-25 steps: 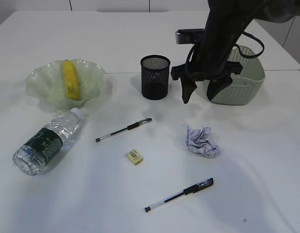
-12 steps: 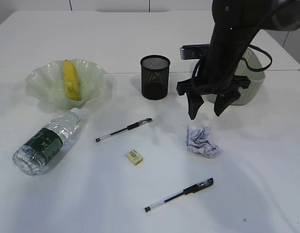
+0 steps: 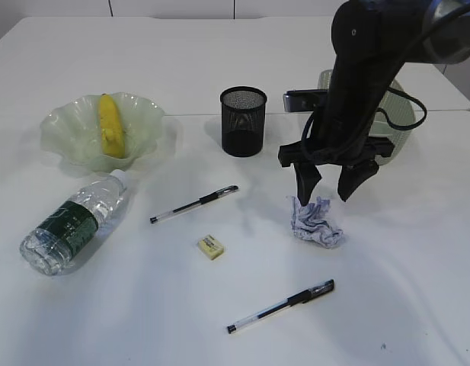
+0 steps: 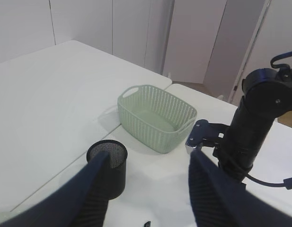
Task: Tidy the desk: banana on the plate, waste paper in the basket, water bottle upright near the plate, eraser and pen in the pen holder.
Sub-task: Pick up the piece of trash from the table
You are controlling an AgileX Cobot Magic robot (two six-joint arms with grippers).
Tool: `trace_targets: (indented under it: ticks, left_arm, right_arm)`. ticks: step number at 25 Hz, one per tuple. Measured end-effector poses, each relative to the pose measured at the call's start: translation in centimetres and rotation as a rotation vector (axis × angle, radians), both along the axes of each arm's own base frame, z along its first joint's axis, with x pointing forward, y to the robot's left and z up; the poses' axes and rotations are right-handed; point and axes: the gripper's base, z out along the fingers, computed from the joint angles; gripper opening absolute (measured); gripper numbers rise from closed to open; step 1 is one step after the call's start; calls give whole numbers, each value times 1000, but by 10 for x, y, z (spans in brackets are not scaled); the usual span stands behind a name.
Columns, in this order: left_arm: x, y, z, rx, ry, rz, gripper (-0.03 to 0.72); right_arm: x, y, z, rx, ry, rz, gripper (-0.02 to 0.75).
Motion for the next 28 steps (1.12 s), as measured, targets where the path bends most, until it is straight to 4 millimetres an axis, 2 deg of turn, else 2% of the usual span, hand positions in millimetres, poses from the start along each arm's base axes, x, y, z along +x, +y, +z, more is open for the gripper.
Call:
trace_targets:
  ticks: [6,18,28]
  left_arm:
    - [0,0,0,2,0,0,380]
    - [0,0,0,2,0,0,380]
    - [0,0,0,4,0,0,379]
  right_arm:
    - [0,0,-1,-5,1,1,503]
    - [3,1,-26,-15,58,-2,503]
    - [3,4,-28,14,69,5,503]
